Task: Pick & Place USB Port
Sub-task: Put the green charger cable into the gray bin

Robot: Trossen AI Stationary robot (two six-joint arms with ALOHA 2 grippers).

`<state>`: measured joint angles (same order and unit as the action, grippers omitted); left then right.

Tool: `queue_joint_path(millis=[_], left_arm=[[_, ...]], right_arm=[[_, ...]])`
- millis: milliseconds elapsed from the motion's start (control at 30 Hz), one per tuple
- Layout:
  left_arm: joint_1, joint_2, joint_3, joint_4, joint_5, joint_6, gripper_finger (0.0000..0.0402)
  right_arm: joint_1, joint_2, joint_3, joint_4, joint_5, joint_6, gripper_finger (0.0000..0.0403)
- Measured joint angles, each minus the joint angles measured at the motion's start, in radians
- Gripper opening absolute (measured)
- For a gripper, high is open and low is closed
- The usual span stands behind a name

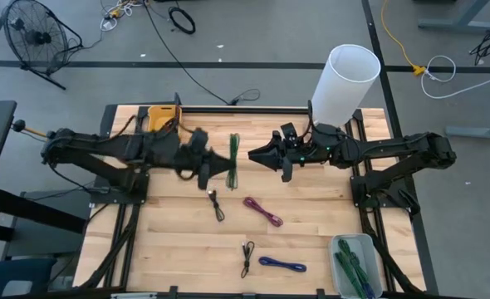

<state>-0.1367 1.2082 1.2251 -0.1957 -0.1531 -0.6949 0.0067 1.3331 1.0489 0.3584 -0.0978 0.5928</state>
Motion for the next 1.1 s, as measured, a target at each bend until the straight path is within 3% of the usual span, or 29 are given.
queue_joint_path(millis=[200,667,900,1100], left_arm=[[0.094,0.064,-0.001,0.082,0.131,0.000,0.0020],[0.136,0.150,-0.002,0.148,0.217,-0.008,0.0020],[0.136,0.147,-0.002,0.163,0.233,-0.008,0.0020],[0.170,0.142,-0.002,0.155,0.272,-0.010,0.0020]], right_arm=[[-0.001,0.000,0.000,0.000,-0.018,-0.018,0.0082],[-0.001,0.000,0.000,-0.006,-0.025,-0.041,0.0079],[-0.001,0.000,0.001,-0.025,-0.031,-0.061,0.0008],[-0.001,0.000,0.001,0.036,-0.111,-0.026,0.0059]])
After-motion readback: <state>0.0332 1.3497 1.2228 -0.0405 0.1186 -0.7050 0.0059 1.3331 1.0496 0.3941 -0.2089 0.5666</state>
